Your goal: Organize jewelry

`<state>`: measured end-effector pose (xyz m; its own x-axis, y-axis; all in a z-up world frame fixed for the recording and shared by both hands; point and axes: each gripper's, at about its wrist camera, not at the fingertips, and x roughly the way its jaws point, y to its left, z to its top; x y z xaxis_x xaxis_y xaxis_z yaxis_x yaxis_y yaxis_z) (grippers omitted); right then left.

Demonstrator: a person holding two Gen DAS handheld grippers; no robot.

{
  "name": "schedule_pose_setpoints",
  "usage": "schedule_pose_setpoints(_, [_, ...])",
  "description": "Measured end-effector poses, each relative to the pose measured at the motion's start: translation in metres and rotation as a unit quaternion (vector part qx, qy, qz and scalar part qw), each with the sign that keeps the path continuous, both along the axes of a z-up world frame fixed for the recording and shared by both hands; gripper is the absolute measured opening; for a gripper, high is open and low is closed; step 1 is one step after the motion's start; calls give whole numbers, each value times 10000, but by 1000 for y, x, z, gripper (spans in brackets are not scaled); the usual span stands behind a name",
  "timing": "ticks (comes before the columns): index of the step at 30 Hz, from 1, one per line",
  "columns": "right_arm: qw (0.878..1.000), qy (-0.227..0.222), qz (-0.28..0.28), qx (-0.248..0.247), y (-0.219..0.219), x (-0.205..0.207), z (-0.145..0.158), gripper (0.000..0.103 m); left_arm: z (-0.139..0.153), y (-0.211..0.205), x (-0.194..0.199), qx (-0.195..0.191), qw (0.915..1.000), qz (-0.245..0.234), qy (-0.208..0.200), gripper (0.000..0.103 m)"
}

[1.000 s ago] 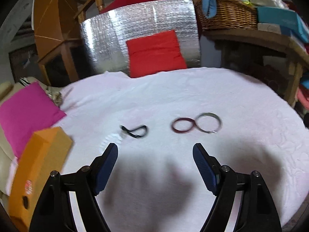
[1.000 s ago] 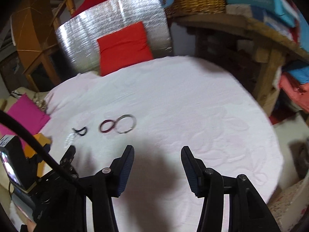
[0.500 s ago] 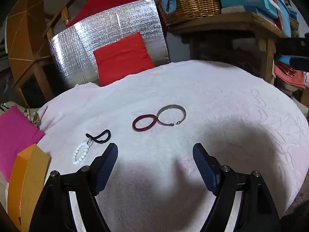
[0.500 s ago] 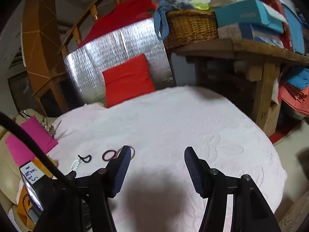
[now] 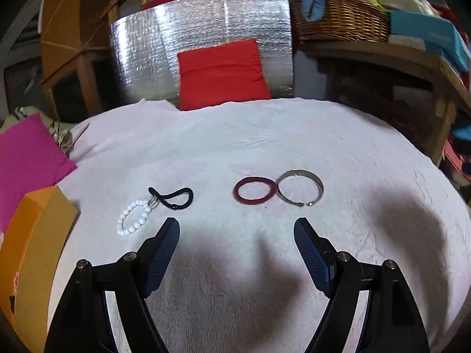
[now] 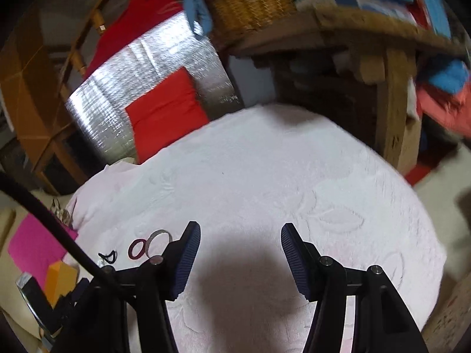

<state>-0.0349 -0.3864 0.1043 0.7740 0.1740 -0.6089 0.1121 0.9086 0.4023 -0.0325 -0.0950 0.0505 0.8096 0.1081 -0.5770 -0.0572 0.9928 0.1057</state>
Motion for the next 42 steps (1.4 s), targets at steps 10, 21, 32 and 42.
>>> schedule_pose_setpoints(10, [9957, 59, 442, 809, 10, 27, -18, 60, 10, 39, 15, -410, 9978, 513, -52, 80])
schedule_pose_setpoints(21, [9846, 522, 1344, 986, 87, 82, -49, 60, 0, 109, 37, -641, 9898, 1215, 385, 80])
schedule_pose_setpoints(32, [9837, 716, 1448, 789, 111, 105, -64, 60, -8, 114, 56, -572, 9918, 989, 575, 80])
schedule_pose_setpoints(42, [9771, 872, 1942, 5, 137, 101, -69, 67, -22, 149, 66, -842, 9876, 860, 1010, 80])
